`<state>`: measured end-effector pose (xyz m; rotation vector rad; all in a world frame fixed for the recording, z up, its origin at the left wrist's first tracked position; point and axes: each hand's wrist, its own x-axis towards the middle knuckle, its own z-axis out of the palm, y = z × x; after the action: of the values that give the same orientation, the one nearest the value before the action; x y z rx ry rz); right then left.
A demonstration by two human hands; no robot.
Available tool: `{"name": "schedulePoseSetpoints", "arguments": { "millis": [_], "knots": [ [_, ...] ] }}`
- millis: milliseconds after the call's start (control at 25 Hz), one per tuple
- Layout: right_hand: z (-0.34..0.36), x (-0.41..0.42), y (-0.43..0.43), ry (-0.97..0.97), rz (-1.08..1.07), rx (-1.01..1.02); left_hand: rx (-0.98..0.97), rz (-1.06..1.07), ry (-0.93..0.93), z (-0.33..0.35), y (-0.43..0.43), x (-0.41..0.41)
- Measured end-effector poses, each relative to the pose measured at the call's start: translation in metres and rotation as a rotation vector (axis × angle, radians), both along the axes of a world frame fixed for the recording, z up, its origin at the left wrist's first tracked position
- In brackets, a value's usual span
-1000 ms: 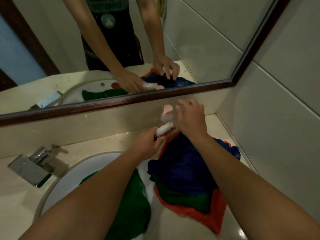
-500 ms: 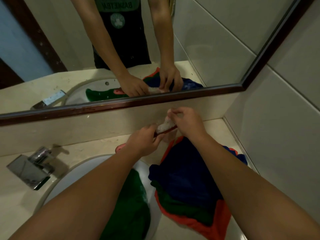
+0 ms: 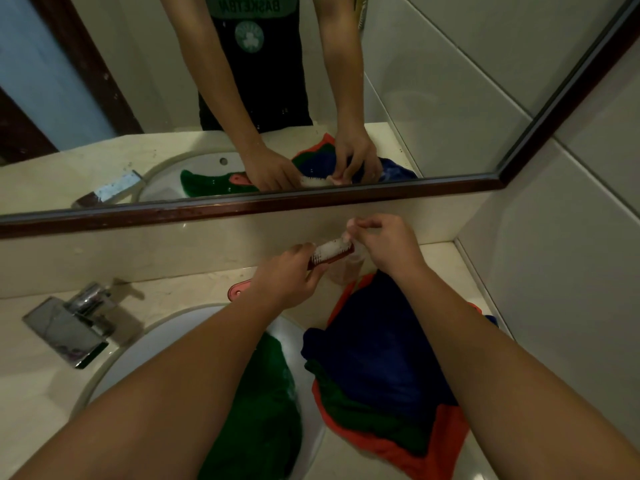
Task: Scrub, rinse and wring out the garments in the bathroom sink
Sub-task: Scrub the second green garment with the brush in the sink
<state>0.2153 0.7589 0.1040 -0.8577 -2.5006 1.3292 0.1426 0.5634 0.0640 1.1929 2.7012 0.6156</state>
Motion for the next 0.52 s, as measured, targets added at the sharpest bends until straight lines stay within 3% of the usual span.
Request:
{"name": "schedulePoseSetpoints", "arguments": {
  "millis": [520],
  "knots": [
    [0.0077,-0.0038,-0.0041,-0.219,0.014,0.264,0.027,0.019,-0.016,-0.0014,-0.0039,0.0056]
  ]
}}
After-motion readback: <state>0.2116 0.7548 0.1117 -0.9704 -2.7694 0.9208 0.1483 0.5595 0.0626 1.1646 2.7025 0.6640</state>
